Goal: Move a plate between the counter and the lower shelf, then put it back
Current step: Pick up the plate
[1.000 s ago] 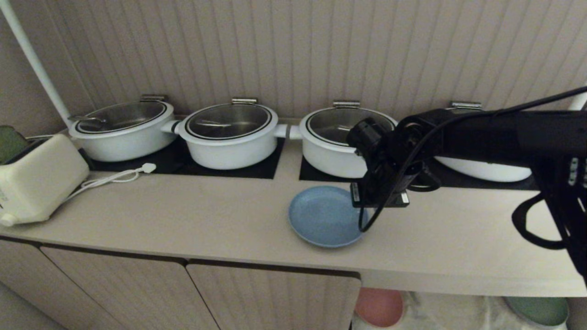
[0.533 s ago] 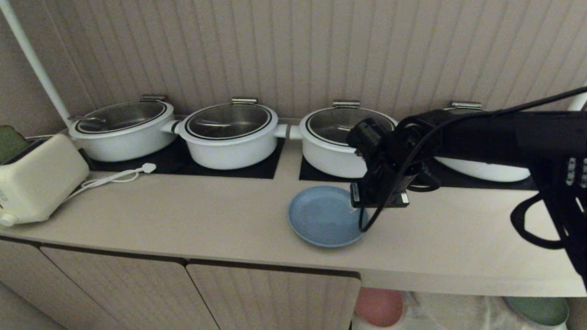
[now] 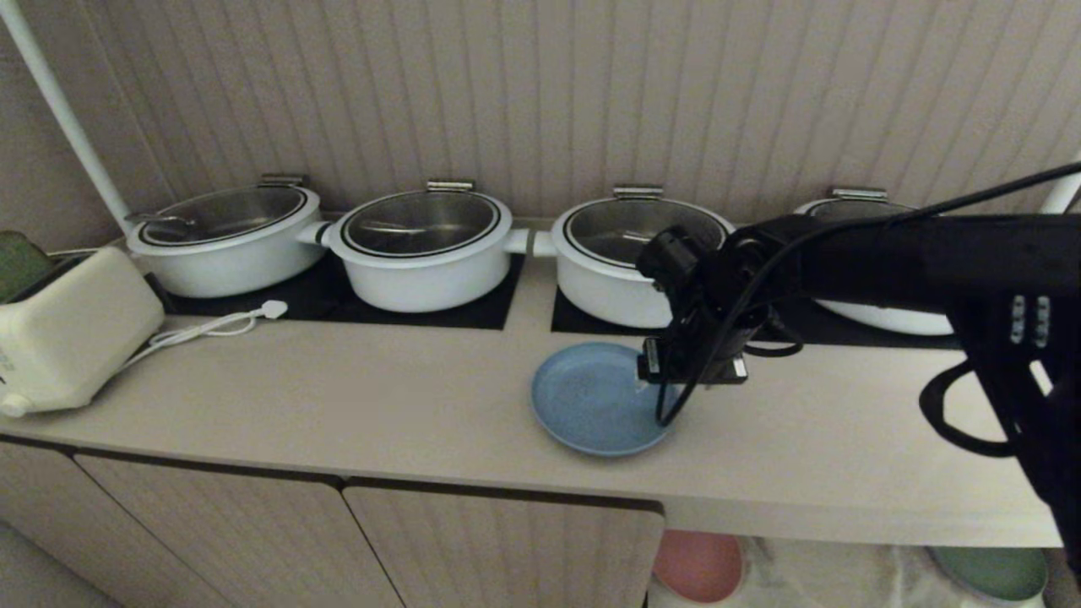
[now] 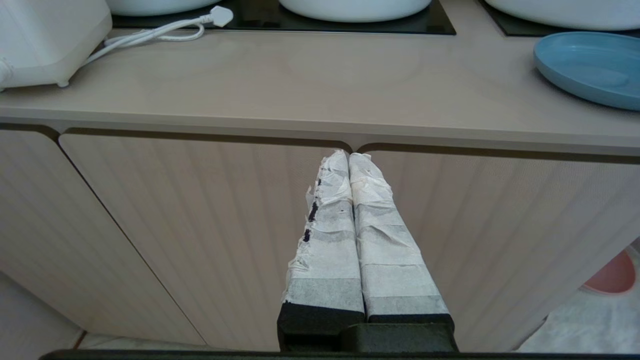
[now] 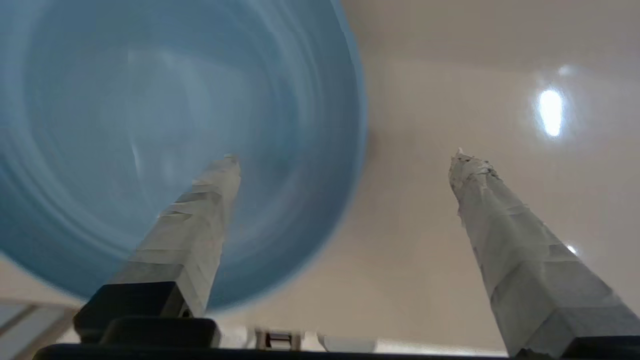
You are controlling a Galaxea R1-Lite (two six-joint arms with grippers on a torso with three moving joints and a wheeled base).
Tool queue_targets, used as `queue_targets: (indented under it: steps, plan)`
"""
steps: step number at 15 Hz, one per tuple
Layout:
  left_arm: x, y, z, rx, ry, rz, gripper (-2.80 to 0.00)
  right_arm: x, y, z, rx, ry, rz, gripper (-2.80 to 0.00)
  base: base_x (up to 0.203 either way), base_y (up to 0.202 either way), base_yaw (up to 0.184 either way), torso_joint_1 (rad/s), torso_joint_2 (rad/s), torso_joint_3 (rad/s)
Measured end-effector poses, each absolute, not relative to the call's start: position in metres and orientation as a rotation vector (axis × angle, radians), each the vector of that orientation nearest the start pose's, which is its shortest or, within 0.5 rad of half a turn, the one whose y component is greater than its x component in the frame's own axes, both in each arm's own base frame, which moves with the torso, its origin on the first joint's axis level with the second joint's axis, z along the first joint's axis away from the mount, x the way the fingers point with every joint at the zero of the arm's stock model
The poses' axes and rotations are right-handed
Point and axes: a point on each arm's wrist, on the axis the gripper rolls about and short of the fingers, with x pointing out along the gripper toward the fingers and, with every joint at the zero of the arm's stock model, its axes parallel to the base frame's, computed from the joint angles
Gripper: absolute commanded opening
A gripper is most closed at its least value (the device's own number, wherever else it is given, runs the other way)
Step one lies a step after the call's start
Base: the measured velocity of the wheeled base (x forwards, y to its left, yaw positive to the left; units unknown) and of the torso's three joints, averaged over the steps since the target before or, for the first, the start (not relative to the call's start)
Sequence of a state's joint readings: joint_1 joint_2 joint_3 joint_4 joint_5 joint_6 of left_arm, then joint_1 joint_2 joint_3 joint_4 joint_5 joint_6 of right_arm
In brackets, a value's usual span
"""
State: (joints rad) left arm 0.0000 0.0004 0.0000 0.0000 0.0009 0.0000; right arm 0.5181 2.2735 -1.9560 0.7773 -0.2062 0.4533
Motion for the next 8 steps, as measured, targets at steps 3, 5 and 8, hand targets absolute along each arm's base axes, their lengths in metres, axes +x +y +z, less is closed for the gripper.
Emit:
queue_targets:
  steps: [3, 5, 8]
  plan:
    - [-0.023, 0.0, 0.075, 0.0, 0.0, 0.001, -2.8, 0.381, 0.212, 0.148, 0.027, 1.049, 0.045, 0.0, 0.0, 0.0, 0.0, 0.0, 0.0, 0.0]
    - [-0.023, 0.0, 0.075, 0.0, 0.0, 0.001, -2.8, 0.383, 0.214, 0.142, 0.023, 1.057, 0.043, 0.0, 0.0, 0.0, 0.0, 0.0, 0.0, 0.0]
    - [-0.023, 0.0, 0.075, 0.0, 0.001, 0.001, -2.8, 0.385, 0.215, 0.135, 0.019, 1.068, 0.039, 0.0, 0.0, 0.0, 0.0, 0.0, 0.0, 0.0]
